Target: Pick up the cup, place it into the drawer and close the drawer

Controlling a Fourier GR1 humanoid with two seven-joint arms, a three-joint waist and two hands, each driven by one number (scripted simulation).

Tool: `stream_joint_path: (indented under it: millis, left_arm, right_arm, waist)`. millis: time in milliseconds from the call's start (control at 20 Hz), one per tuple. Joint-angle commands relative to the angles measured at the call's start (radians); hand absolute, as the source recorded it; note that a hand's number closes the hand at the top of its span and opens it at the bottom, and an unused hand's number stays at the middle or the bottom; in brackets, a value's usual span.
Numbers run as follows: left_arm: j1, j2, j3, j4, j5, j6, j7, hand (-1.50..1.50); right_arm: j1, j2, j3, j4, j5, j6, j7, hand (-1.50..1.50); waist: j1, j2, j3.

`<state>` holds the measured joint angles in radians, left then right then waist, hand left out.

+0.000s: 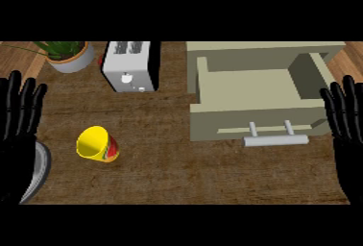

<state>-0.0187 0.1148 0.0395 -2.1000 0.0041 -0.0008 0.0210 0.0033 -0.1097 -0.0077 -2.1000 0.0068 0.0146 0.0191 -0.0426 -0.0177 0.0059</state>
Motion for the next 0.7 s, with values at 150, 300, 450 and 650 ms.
stream_joint_path:
  millis: [150, 300, 450, 650]
  left_arm:
    - [-0.062, 0.106, -0.077, 0.08, 0.321, -0.362, -0.071, -1.5]
    - [0.019, 0.141, -0.108, 0.161, 0.51, -0.487, 0.031, -1.5]
    - [-0.002, 0.255, -0.005, 0.27, 0.708, -0.629, 0.043, -1.5]
    - [-0.133, 0.366, 0.085, 0.565, 0.842, -0.8, 0.027, -1.5]
  right_arm:
    - [-0.023, 0.01, -0.001, -0.003, -0.012, 0.002, -0.033, -1.5]
    - [0.011, -0.014, 0.074, 0.018, -0.025, 0.072, 0.033, -1.5]
    - [0.003, -0.029, 0.048, 0.046, -0.055, 0.089, 0.043, -1.5]
    - [-0.09, -0.019, 0.054, 0.066, -0.054, 0.072, 0.098, -1.5]
  waist:
    - [0.021, 0.023, -0.01]
    - [0.033, 0.035, -0.013]
    - [0.035, 0.03, -0.009]
    - [0.024, 0.029, -0.009]
